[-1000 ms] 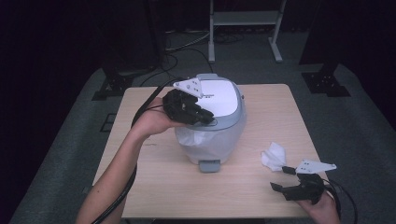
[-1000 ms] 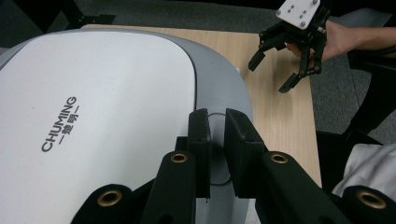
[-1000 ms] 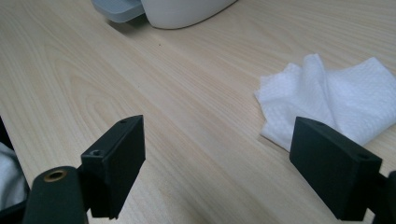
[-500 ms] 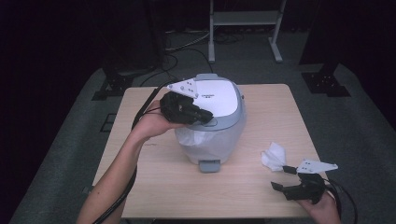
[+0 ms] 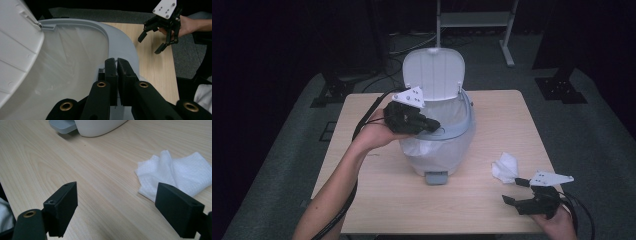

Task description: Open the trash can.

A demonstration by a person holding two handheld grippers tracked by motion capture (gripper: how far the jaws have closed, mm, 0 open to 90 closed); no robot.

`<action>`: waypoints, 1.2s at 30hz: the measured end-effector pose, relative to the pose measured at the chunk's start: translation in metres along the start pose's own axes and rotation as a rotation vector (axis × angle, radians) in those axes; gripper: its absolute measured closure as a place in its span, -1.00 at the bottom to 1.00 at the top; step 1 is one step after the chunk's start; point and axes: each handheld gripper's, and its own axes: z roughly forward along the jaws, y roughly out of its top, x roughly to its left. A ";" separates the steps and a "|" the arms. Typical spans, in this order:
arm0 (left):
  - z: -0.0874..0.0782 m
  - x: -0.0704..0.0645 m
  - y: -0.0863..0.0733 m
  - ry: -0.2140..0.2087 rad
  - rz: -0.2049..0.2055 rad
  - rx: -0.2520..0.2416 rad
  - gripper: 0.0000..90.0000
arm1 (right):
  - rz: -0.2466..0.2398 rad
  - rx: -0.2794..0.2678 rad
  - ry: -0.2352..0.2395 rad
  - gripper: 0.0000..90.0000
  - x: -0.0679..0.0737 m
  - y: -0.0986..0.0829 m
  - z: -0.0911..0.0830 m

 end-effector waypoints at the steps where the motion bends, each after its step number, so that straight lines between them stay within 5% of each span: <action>1: -0.002 -0.001 0.000 0.003 0.007 0.005 0.92 | 0.001 -0.001 0.000 -0.62 0.000 0.000 0.000; 16: -0.048 -0.014 -0.024 0.056 0.006 -0.013 0.73 | 0.016 0.016 0.009 -0.62 -0.002 0.001 0.005; 21: -0.068 -0.019 -0.046 0.089 -0.016 -0.010 0.69 | 0.019 0.030 0.015 -0.62 -0.003 0.006 0.008; 36: -0.083 -0.026 -0.108 0.109 -0.083 -0.017 0.47 | 0.024 0.047 -0.008 -0.62 -0.018 0.025 0.010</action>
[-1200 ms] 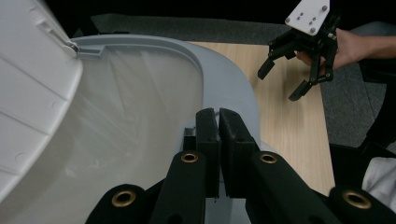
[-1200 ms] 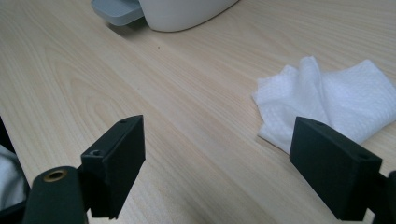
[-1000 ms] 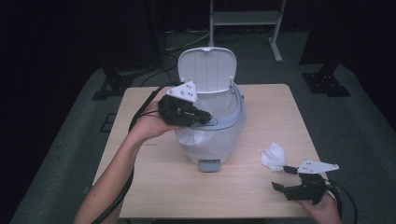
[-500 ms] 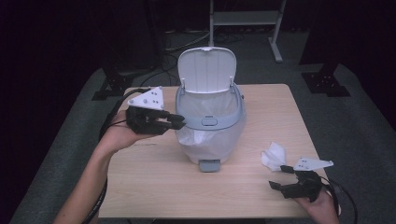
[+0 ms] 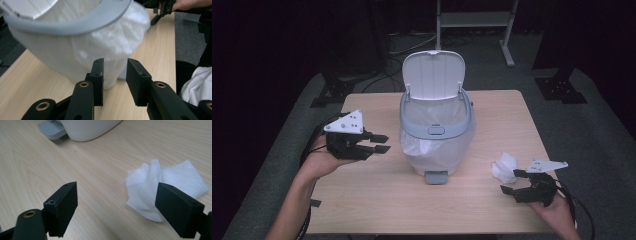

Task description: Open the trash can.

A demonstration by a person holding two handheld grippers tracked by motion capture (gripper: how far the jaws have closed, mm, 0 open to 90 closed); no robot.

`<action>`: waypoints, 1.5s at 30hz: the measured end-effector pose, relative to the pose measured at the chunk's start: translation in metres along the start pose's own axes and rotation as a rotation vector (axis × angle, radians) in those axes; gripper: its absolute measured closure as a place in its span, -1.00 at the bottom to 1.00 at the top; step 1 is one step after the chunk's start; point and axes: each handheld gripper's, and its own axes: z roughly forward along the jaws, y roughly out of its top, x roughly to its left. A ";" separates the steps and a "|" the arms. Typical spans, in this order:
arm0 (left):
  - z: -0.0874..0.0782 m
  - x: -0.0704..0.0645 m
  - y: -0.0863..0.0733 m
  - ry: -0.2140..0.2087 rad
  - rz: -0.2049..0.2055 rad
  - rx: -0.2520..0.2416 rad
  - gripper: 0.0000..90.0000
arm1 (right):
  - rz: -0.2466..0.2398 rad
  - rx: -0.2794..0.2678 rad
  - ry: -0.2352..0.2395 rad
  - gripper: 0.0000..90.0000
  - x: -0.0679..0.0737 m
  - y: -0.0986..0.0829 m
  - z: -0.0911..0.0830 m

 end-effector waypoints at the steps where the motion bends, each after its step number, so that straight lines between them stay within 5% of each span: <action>1: 0.000 0.000 -0.004 0.003 -0.011 -0.002 0.43 | 0.007 -0.001 -0.005 -0.62 -0.003 0.001 0.002; 25: 0.036 0.002 -0.092 0.068 -0.126 0.081 -0.15 | -0.010 0.073 -0.054 -0.52 -0.022 0.017 0.031; 37: 0.047 0.000 -0.109 0.069 -0.140 0.083 -0.25 | 0.008 0.120 -0.084 -0.40 -0.033 0.017 0.045; 45: 0.054 -0.004 -0.117 0.074 -0.141 0.075 -0.33 | 0.003 0.149 -0.104 -0.08 -0.035 0.013 0.050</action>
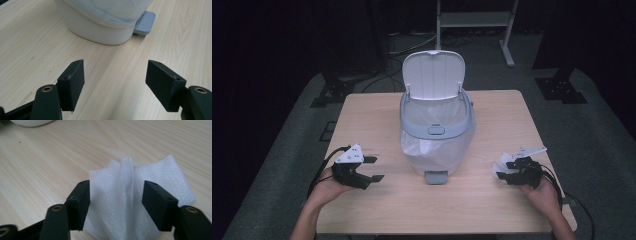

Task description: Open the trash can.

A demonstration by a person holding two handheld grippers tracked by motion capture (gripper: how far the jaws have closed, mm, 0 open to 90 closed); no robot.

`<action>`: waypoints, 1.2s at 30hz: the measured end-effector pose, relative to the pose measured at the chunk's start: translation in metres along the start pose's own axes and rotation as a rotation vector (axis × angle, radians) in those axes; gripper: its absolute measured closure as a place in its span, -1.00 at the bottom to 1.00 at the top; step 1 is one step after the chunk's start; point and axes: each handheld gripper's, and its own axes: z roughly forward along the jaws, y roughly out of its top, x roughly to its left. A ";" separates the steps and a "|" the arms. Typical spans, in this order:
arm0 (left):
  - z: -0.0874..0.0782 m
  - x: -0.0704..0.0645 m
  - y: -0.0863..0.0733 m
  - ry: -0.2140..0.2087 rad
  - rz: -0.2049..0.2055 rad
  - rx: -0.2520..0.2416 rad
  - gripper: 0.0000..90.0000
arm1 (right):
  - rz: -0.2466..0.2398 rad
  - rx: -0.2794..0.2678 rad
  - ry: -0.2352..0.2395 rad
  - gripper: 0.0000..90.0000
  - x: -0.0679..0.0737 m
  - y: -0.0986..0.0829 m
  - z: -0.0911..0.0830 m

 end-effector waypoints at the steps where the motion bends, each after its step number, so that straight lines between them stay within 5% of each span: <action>1: 0.001 0.000 -0.001 0.000 0.000 0.001 -0.33 | -0.006 0.000 -0.006 -0.06 0.000 -0.001 0.001; 16: 0.020 -0.005 -0.017 -0.033 -0.037 -0.027 -0.41 | -0.031 -0.002 -0.007 0.61 0.003 -0.002 -0.001; 19: 0.023 -0.005 -0.021 -0.038 -0.039 -0.029 -0.43 | -0.027 0.004 0.009 0.77 0.003 -0.001 -0.002; 20: 0.026 -0.005 -0.023 -0.035 -0.034 -0.015 -0.45 | -0.009 0.011 0.046 0.85 0.001 -0.001 -0.002; 36: 0.035 -0.007 -0.035 -0.027 -0.046 0.008 -0.50 | 0.013 -0.022 0.187 0.89 0.000 0.015 -0.026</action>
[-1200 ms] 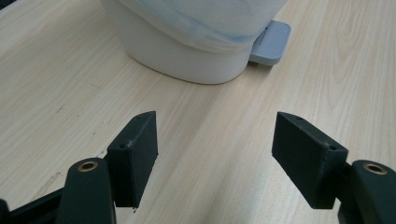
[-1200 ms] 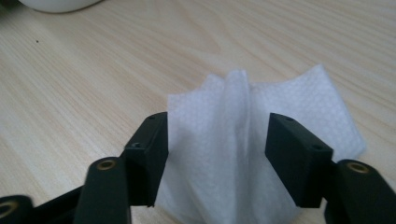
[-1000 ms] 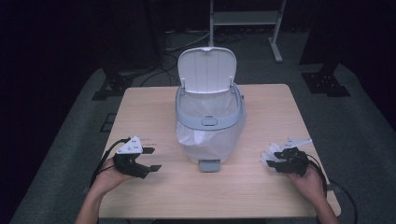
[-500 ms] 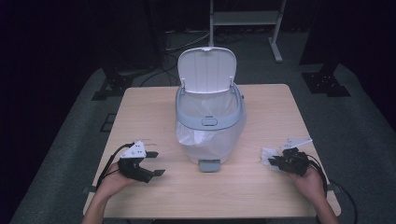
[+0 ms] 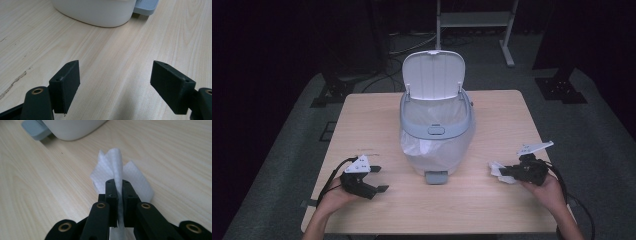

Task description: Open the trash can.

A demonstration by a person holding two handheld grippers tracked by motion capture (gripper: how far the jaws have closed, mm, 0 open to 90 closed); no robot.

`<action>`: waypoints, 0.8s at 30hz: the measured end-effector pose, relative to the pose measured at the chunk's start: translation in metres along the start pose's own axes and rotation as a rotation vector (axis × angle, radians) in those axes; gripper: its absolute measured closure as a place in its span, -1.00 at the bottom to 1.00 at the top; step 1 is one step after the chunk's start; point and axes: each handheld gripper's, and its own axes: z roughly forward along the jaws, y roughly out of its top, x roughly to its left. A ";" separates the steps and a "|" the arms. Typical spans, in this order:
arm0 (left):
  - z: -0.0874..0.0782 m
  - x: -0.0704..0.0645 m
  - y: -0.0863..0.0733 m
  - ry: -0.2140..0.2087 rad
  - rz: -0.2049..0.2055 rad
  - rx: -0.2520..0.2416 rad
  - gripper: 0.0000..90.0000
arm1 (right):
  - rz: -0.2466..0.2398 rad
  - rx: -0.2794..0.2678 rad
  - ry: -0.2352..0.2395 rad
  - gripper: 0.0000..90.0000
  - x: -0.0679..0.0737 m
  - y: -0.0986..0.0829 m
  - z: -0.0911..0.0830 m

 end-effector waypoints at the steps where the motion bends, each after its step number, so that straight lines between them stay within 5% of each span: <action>1: 0.000 0.000 0.000 0.002 0.001 0.000 -0.50 | 0.000 0.000 0.000 0.89 0.000 0.000 0.000; 24: -0.002 -0.001 -0.004 0.009 0.000 -0.003 -0.54 | -0.098 -0.075 0.037 0.89 0.030 0.074 -0.069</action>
